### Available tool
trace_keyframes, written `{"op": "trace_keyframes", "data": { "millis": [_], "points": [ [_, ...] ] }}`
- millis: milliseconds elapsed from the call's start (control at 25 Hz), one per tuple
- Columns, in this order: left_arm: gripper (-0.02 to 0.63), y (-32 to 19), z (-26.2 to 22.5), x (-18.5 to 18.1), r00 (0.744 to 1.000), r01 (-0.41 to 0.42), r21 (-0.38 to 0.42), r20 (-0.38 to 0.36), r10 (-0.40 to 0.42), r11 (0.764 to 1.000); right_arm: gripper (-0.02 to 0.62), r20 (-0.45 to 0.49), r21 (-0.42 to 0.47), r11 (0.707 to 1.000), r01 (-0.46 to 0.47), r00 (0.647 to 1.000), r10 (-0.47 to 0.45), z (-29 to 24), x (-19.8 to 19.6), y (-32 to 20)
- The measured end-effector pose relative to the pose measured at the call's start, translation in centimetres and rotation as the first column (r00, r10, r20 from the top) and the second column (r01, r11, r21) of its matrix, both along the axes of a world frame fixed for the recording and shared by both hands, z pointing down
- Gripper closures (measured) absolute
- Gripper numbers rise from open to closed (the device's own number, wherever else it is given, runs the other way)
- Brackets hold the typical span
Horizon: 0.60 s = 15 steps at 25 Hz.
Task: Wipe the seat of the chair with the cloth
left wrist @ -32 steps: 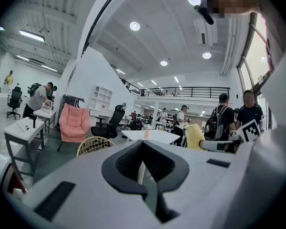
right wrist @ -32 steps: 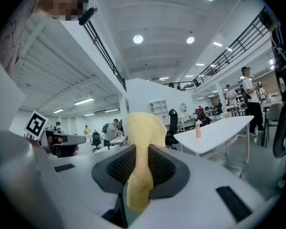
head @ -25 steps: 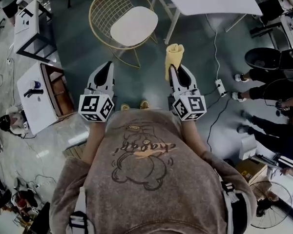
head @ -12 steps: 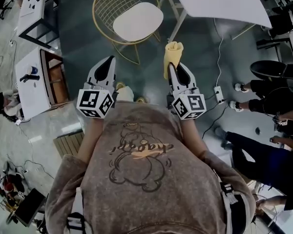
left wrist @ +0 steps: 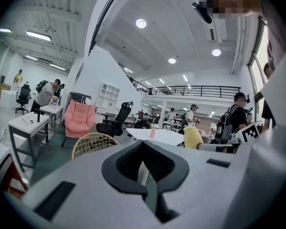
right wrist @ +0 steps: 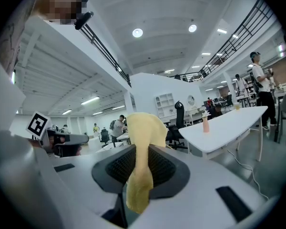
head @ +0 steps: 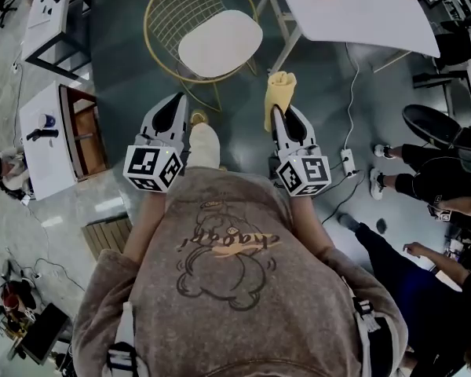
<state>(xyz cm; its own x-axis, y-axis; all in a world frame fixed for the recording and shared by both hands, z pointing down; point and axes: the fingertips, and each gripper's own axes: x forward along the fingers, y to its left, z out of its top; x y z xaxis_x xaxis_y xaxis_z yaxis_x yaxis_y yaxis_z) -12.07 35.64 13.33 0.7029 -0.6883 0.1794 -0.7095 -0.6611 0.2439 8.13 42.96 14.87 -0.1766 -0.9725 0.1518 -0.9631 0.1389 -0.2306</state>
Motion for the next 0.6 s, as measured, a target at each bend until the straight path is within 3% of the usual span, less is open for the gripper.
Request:
{"op": "trace_keyframes", "data": {
  "millis": [320,600],
  "points": [
    [0.598,-8.4,0.6,2.0,1.0,0.001,-0.008,-0.003,-0.001,1.0,0.502,0.001,-0.017,1.0,0.008,1.0,-0.008,1.0,2.0,-8.4],
    [0.597,-16.5,0.6,2.1,1.0,0.002,-0.017,0.012,-0.002,1.0,0.502,-0.001,-0.023,0.998,0.055,0.998,-0.055,0.7,1.2,-17.7]
  ]
}}
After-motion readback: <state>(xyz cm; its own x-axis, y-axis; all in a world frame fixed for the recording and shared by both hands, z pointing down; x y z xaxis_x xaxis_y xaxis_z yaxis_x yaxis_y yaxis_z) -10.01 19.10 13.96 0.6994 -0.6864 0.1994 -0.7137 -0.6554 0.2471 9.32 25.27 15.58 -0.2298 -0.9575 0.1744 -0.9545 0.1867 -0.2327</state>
